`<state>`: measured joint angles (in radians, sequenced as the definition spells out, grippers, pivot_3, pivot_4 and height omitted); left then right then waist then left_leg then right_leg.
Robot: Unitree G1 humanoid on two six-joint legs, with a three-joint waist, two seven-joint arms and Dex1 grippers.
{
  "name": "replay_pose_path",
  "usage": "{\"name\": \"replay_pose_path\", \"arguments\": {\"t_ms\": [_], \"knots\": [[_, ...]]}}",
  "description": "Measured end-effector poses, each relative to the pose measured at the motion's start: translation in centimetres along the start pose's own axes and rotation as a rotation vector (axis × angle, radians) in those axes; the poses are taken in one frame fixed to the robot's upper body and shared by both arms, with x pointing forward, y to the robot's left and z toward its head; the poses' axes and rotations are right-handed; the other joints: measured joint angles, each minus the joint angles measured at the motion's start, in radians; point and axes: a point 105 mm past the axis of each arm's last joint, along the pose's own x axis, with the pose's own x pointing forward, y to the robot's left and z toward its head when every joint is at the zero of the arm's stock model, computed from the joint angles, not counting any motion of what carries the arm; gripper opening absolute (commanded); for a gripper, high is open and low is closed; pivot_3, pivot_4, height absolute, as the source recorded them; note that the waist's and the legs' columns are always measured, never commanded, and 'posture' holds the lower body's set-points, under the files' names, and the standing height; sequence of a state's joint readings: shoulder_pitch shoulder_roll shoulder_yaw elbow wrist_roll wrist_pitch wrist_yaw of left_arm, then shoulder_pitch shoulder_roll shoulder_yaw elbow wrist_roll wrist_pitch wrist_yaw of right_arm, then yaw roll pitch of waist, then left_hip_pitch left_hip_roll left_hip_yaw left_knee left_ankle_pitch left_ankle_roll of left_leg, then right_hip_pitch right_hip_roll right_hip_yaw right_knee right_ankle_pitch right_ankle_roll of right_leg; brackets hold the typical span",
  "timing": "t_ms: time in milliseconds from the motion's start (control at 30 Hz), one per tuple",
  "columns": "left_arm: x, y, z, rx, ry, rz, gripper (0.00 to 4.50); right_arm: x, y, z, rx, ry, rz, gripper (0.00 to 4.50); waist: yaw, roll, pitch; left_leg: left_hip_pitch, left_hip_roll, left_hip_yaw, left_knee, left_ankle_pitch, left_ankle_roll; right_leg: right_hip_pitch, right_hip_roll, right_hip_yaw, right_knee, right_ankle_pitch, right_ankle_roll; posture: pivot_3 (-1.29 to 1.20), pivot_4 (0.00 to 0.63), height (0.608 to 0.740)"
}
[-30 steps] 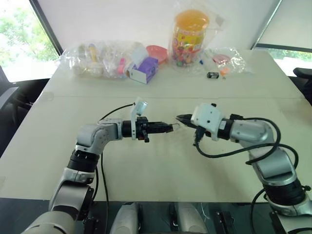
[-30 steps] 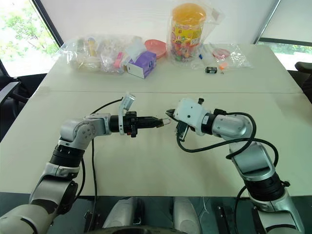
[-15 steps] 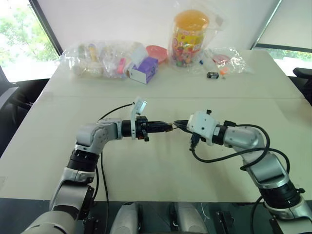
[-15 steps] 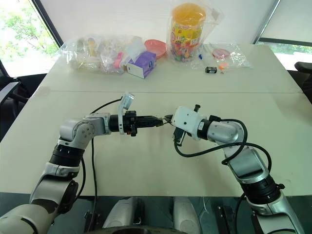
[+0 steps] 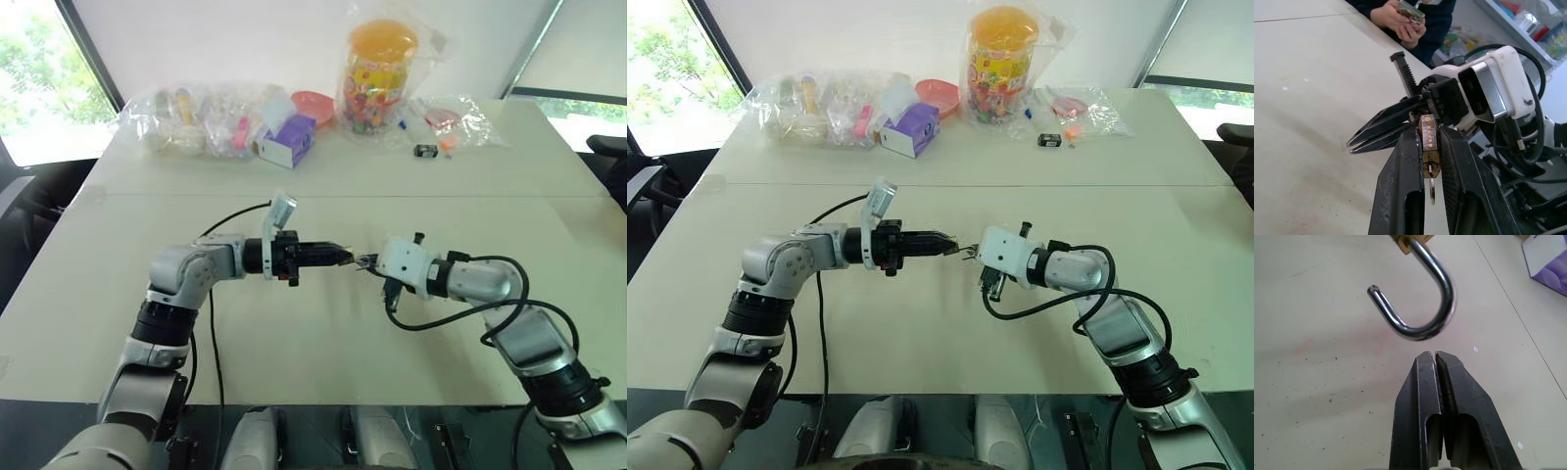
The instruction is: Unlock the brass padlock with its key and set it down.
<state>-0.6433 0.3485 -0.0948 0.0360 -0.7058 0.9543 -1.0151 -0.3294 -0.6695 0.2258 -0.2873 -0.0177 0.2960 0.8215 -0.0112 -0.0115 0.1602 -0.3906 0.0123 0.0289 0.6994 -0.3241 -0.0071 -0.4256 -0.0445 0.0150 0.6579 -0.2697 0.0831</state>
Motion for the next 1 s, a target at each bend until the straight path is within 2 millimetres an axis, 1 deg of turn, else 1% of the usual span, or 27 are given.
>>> {"name": "replay_pose_path", "arguments": {"t_ms": [100, 167, 267, 367, 467, 567, 667, 767, 967, 1000], "knots": [[-0.1, 0.2, 0.0, 0.009, 0.002, 0.014, 0.0, 0.0, 0.1, 0.0, -0.002, 0.001, 0.007, 0.08, 0.0, 0.0, 0.0, 0.0, 0.0, 0.0, 0.0, 0.0, 0.0, 0.0, 0.0, 0.0, 0.0, 0.0, 0.0, 0.0, 0.15, 0.735], [0.0, 0.5, 0.0, 0.028, 0.004, 0.033, 0.0, -0.3, 0.2, -0.4, -0.001, 0.017, 0.013, 0.08, 0.003, 0.0, 0.0, 0.0, 0.0, 0.0, 0.0, 0.0, 0.0, 0.0, 0.0, 0.0, 0.0, 0.0, 0.0, 0.0, 0.15, 0.735], [0.1, 1.4, -0.3, 0.053, 0.007, 0.083, 0.0, -1.3, 1.3, -1.7, 0.017, 0.065, 0.029, 0.08, 0.009, 0.0, 0.0, 0.0, -0.001, 0.0, 0.0, 0.0, 0.0, 0.0, 0.0, 0.0, -0.001, 0.0, 0.0, 0.0, 0.15, 0.735], [1.4, 3.1, -1.4, 0.032, 0.0, 0.144, 0.0, -3.0, 2.5, -3.1, 0.052, 0.123, 0.024, 0.08, 0.024, 0.0, 0.0, 0.0, -0.001, 0.0, 0.0, 0.0, 0.0, 0.0, 0.0, 0.0, -0.001, 0.0, 0.0, 0.0, 0.15, 0.735], [2.4, 4.3, -2.8, -0.003, 0.009, 0.173, 0.0, -4.1, 2.3, -2.7, 0.057, 0.132, -0.025, 0.08, 0.021, 0.0, 0.0, 0.0, -0.001, 0.0, 0.001, 0.0, 0.001, 0.0, 0.001, 0.0, -0.001, 0.0, 0.0, 0.0, 0.15, 0.735], [3.5, 4.9, -2.7, -0.001, 0.008, 0.17, 0.0, -5.1, 1.6, -2.0, 0.057, 0.14, -0.077, 0.08, 0.022, 0.0, 0.0, 0.0, -0.001, 0.0, 0.0, 0.0, 0.001, 0.0, 0.002, 0.0, 0.0, 0.0, 0.0, 0.0, 0.15, 0.735], [4.6, 5.6, -2.5, 0.0, 0.006, 0.172, 0.0, -5.9, 1.2, -0.5, 0.054, 0.128, -0.121, 0.08, 0.023, 0.0, 0.0, 0.0, -0.001, 0.0, 0.0, 0.0, 0.001, 0.0, 0.002, 0.0, -0.001, 0.0, 0.0, 0.0, 0.15, 0.735], [5.4, 6.5, -3.1, -0.034, 0.018, 0.178, 0.0, -6.3, 1.1, 0.2, 0.054, 0.131, -0.149, 0.08, 0.023, -0.001, 0.0, 0.0, -0.002, 0.0, 0.0, 0.0, 0.001, 0.0, 0.002, -0.001, -0.001, 0.0, 0.0, 0.0, 0.15, 0.735], [5.6, 8.7, -4.8, -0.095, 0.045, 0.232, 0.0, -6.5, 1.6, 0.2, 0.07, 0.151, -0.163, 0.08, 0.023, -0.001, 0.0, 0.0, -0.004, 0.0, 0.0, 0.0, 0.001, 0.0, 0.002, -0.001, -0.001, 0.0, 0.0, 0.0, 0.15, 0.735], [5.7, 8.8, -4.7, -0.092, 0.044, 0.233, 0.47, -6.5, 1.6, 0.2, 0.07, 0.152, -0.166, 0.03, 0.023, -0.001, 0.0, 0.0, -0.004, 0.0, 0.0, 0.0, 0.001, 0.001, 0.002, -0.001, -0.001, 0.0, 0.0, 0.0, 0.15, 0.735]]}}
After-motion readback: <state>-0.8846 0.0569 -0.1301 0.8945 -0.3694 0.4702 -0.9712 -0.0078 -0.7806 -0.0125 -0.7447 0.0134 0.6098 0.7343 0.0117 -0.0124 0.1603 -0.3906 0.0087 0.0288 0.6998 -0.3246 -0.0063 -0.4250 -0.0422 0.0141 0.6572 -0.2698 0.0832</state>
